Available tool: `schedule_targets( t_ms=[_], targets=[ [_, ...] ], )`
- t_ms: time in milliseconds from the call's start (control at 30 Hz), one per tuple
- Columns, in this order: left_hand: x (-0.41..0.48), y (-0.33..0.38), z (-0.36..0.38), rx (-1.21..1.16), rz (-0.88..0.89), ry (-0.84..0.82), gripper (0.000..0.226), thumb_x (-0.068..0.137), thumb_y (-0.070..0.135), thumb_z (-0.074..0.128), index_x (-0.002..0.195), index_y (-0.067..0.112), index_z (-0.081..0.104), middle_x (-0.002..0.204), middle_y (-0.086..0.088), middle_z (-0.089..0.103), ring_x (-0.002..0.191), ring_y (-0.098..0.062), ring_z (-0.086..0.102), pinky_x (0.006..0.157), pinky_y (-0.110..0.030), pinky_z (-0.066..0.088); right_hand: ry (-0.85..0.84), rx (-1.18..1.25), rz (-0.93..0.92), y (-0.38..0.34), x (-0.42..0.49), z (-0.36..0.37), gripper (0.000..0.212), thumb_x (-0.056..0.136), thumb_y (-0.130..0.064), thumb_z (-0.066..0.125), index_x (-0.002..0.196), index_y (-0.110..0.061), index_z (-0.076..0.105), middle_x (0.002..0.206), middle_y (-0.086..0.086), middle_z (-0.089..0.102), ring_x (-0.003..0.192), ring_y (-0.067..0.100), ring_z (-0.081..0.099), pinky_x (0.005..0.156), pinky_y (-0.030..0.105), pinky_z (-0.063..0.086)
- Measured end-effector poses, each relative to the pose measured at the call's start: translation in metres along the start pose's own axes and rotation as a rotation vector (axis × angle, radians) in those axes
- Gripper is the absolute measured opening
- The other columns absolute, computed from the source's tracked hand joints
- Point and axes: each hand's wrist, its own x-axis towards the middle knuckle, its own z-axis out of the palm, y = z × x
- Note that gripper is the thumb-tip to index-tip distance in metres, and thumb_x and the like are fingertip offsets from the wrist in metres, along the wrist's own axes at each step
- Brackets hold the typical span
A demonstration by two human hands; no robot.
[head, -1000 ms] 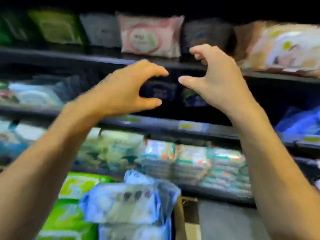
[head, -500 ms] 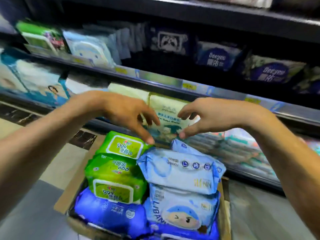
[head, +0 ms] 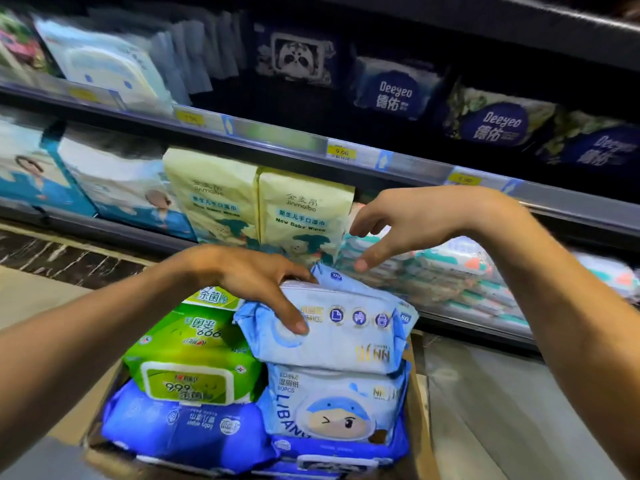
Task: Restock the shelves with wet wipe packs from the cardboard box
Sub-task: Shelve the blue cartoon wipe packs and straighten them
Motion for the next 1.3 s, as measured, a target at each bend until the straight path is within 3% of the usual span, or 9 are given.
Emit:
schedule_targets(
  t_ms=[133,300,433,567,767,900,1067,1200,1300],
  targets=[
    [-0.048,0.001,-0.034,0.128,0.038,0.144,0.081,0.064,0.032,0.094,0.134,0.036,0.054,0.123,0.025,0.066,0.11,0.007,0.063,0.093,-0.014,0.049,0.009,0.015,0.019,0.012,-0.003,-0.001,0.07,0.081,-0.058,0.073,0.137,-0.018,0.061,0.139,-0.008,0.062,0.126,0.012,0.059,0.103,0.03,0.047],
    [-0.116,-0.039,-0.055,0.409,0.02,0.561,0.099,0.042,0.087,0.075,0.132,0.056,0.049,0.124,0.048,0.046,0.117,0.024,0.043,0.096,0.002,0.03,0.009,-0.001,0.012,0.013,0.007,-0.003,0.07,0.079,-0.06,0.076,0.135,-0.02,0.063,0.132,-0.009,0.065,0.122,0.016,0.061,0.104,0.041,0.05],
    [-0.12,-0.098,-0.014,0.438,0.029,0.757,0.104,0.052,0.078,0.078,0.143,0.036,0.05,0.126,0.016,0.055,0.116,-0.009,0.055,0.1,-0.024,0.039,-0.074,-0.043,-0.014,0.001,0.03,0.01,0.072,0.078,-0.058,0.079,0.134,-0.016,0.063,0.13,-0.004,0.067,0.119,0.02,0.063,0.103,0.042,0.051],
    [-0.106,-0.123,0.024,0.349,-0.107,0.756,0.087,0.055,0.088,0.065,0.132,0.059,0.04,0.128,0.011,0.053,0.119,-0.017,0.05,0.101,-0.037,0.039,-0.174,-0.041,-0.012,-0.003,0.039,0.021,0.069,0.083,-0.052,0.078,0.138,-0.015,0.061,0.135,-0.004,0.065,0.124,0.019,0.06,0.107,0.039,0.048],
    [-0.091,-0.087,-0.009,-0.107,-0.212,0.506,0.065,0.065,0.075,0.074,0.119,0.039,0.061,0.108,0.022,0.069,0.093,0.007,0.066,0.069,-0.013,0.054,-0.26,-0.001,-0.065,-0.013,0.045,0.034,0.059,0.083,-0.042,0.081,0.128,-0.007,0.067,0.123,0.006,0.071,0.113,0.024,0.065,0.1,0.034,0.05],
    [-0.08,-0.095,-0.018,-0.418,-0.252,0.217,0.065,0.073,0.049,0.085,0.131,0.029,0.061,0.126,0.009,0.071,0.117,-0.013,0.067,0.106,-0.041,0.049,-0.427,0.013,-0.095,-0.026,0.046,0.063,0.066,0.08,-0.048,0.083,0.13,-0.011,0.064,0.123,0.001,0.07,0.112,0.02,0.065,0.102,0.038,0.051],
    [-0.081,-0.097,-0.012,-0.501,-0.143,0.192,0.049,0.086,0.018,0.068,0.134,0.026,0.057,0.129,0.011,0.068,0.12,-0.011,0.064,0.096,-0.023,0.052,-0.564,-0.038,-0.062,-0.042,0.046,0.105,0.06,0.072,-0.063,0.082,0.078,-0.015,0.046,0.074,0.001,0.045,0.064,0.021,0.04,0.061,0.035,0.034],
    [-0.086,-0.092,-0.006,-0.526,-0.171,0.274,0.044,0.084,0.016,0.07,0.127,0.021,0.061,0.117,0.004,0.075,0.104,-0.012,0.072,0.075,-0.018,0.056,-0.599,-0.153,-0.065,-0.059,0.044,0.121,0.084,0.063,-0.072,0.082,0.106,-0.002,0.065,0.098,0.014,0.07,0.079,0.034,0.062,0.059,0.035,0.042],
    [-0.091,-0.089,0.0,-0.468,-0.179,0.442,0.048,0.08,0.033,0.079,0.124,0.029,0.061,0.113,0.01,0.075,0.1,-0.002,0.07,0.074,-0.012,0.053,-0.627,-0.14,-0.095,-0.063,0.037,0.136,0.101,0.06,-0.074,0.081,0.128,-0.003,0.056,0.124,0.015,0.064,0.101,0.031,0.065,0.084,0.042,0.057]
  ],
)
